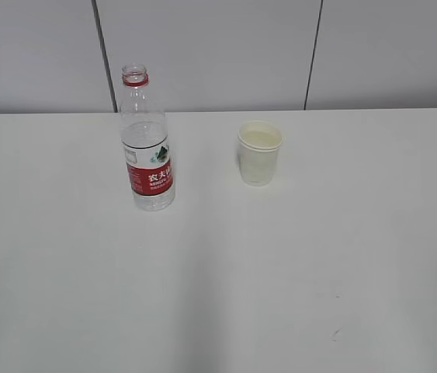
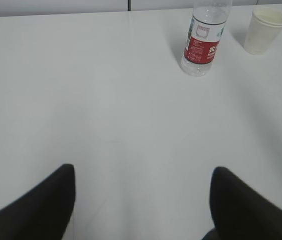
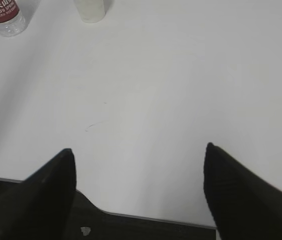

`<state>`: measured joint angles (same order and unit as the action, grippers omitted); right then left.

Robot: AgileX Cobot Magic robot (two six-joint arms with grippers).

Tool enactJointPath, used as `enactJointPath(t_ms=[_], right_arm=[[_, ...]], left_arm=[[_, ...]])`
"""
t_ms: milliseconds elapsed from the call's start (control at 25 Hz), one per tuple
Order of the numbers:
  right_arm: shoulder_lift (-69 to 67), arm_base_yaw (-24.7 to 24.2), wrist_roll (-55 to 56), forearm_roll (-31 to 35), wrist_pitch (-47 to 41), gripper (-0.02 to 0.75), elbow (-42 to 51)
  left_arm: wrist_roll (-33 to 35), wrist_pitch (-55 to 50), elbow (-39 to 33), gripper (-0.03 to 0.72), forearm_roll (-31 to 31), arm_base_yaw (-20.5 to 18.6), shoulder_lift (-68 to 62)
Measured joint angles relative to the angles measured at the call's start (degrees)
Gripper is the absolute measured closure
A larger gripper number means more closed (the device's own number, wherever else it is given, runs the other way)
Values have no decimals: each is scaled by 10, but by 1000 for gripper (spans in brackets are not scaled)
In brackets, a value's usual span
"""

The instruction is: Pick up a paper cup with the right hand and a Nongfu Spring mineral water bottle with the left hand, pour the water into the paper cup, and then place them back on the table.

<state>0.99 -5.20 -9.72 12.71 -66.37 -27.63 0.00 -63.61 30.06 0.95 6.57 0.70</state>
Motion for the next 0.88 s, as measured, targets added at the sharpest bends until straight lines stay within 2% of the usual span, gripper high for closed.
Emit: enactJointPath(t_ms=[880], right_arm=[[0,0,0,0,0,150,0]], left_arm=[[0,0,0,178,0,0,0]])
